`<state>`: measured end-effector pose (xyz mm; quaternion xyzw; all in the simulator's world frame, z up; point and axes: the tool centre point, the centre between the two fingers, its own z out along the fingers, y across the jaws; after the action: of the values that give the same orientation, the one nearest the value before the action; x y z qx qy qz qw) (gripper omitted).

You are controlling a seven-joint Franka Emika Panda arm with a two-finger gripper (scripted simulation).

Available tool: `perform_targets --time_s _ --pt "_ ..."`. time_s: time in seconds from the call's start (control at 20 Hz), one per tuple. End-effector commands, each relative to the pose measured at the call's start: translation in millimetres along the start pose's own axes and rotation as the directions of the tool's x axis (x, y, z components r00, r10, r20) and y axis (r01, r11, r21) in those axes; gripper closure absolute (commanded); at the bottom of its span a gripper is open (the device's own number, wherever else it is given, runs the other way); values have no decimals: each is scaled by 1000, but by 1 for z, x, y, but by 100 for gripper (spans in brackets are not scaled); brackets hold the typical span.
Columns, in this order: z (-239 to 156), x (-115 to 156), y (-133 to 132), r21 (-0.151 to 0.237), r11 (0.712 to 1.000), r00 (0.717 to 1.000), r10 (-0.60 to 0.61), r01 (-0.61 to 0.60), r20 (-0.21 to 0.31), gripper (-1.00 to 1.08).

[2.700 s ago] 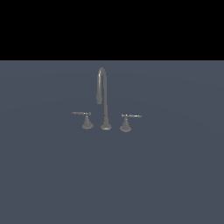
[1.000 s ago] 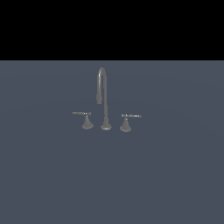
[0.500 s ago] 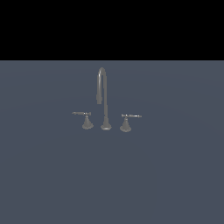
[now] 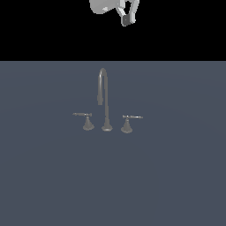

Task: Turn on the faucet by rotating a designated handle.

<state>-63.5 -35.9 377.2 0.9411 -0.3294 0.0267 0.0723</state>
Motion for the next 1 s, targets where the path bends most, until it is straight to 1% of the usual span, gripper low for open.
perform_targets --time_s 0.0,0.2,0.45,0.7,0.95 --pt "17 12 -5 -4 998 998 63 -63 1 108" --pt "44 30 -13 -8 987 987 159 -159 3 108" --pt "81 49 -22 -9 961 961 277 -277 10 108" --pt "120 66 -30 -8 921 920 391 -390 21 108" --pt "160 79 -36 -5 866 866 499 -499 37 108"
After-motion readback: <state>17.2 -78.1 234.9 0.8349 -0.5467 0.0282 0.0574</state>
